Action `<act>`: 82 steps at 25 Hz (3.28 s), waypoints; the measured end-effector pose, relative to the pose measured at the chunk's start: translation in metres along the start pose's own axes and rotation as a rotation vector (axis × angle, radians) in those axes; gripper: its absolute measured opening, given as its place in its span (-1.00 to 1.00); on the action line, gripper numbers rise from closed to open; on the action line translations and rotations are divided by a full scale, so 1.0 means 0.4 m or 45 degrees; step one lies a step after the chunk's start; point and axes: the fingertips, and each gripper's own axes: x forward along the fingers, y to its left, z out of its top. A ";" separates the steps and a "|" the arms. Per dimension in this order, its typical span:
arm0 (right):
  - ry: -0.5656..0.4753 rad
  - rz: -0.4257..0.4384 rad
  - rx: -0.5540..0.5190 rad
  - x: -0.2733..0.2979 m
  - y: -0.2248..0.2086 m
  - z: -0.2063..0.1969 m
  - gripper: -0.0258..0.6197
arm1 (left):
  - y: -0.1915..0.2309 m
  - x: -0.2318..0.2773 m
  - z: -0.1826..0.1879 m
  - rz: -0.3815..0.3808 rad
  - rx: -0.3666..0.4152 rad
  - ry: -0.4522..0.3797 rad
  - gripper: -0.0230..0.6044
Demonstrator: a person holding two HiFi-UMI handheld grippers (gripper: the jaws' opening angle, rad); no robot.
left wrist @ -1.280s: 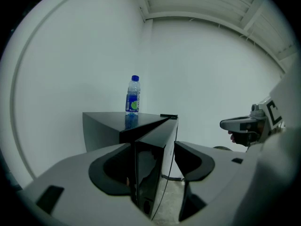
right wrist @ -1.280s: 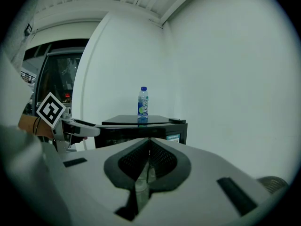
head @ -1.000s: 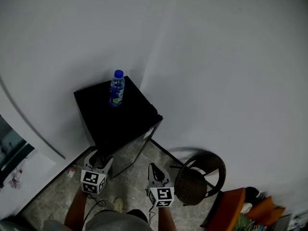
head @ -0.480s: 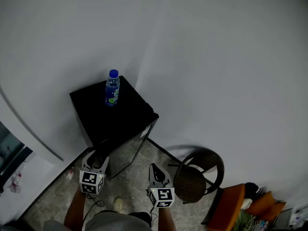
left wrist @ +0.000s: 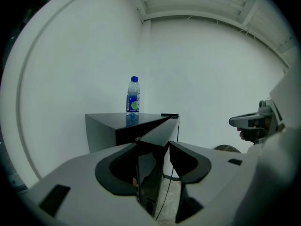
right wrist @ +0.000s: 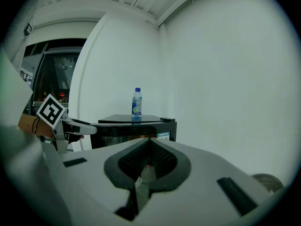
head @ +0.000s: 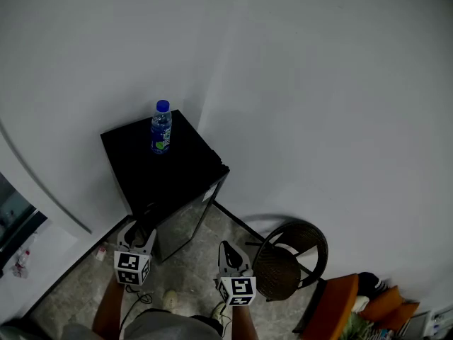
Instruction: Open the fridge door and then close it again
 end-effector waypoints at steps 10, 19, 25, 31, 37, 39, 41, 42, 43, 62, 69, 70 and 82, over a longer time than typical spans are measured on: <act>0.002 0.063 0.000 -0.032 -0.062 -0.013 -0.84 | -0.057 -0.026 -0.007 0.092 -0.017 0.003 -0.23; 0.019 0.148 -0.002 -0.070 -0.093 -0.036 -0.84 | -0.113 -0.046 -0.017 0.186 -0.017 0.005 -0.24; 0.030 0.186 -0.002 -0.091 -0.126 -0.048 -0.84 | -0.156 -0.058 -0.024 0.227 -0.008 0.009 -0.24; 0.027 0.232 -0.014 -0.103 -0.150 -0.047 -0.84 | -0.203 -0.070 -0.027 0.261 -0.015 0.010 -0.24; 0.025 0.277 -0.025 -0.115 -0.171 -0.049 -0.84 | -0.244 -0.080 -0.034 0.285 -0.019 0.007 -0.24; 0.034 0.286 -0.025 -0.119 -0.182 -0.057 -0.84 | -0.258 -0.082 -0.035 0.290 -0.019 0.005 -0.24; 0.035 0.299 -0.030 -0.122 -0.189 -0.059 -0.84 | -0.271 -0.082 -0.034 0.294 -0.022 0.001 -0.24; 0.035 0.308 -0.035 -0.123 -0.191 -0.059 -0.84 | -0.278 -0.082 -0.034 0.293 -0.024 -0.002 -0.24; 0.036 0.315 -0.040 -0.124 -0.194 -0.060 -0.84 | -0.286 -0.082 -0.034 0.292 -0.028 -0.005 -0.24; 0.018 0.400 -0.077 -0.176 -0.269 -0.078 -0.84 | -0.418 -0.096 -0.047 0.351 -0.030 -0.034 -0.24; 0.008 0.434 -0.072 -0.193 -0.293 -0.083 -0.84 | -0.476 -0.093 -0.052 0.364 -0.021 -0.025 -0.25; 0.007 0.436 -0.072 -0.198 -0.297 -0.084 -0.84 | -0.485 -0.093 -0.053 0.363 -0.018 -0.027 -0.26; -0.005 0.401 -0.056 -0.261 -0.384 -0.105 -0.84 | -0.627 -0.071 -0.057 0.285 0.015 -0.028 -0.32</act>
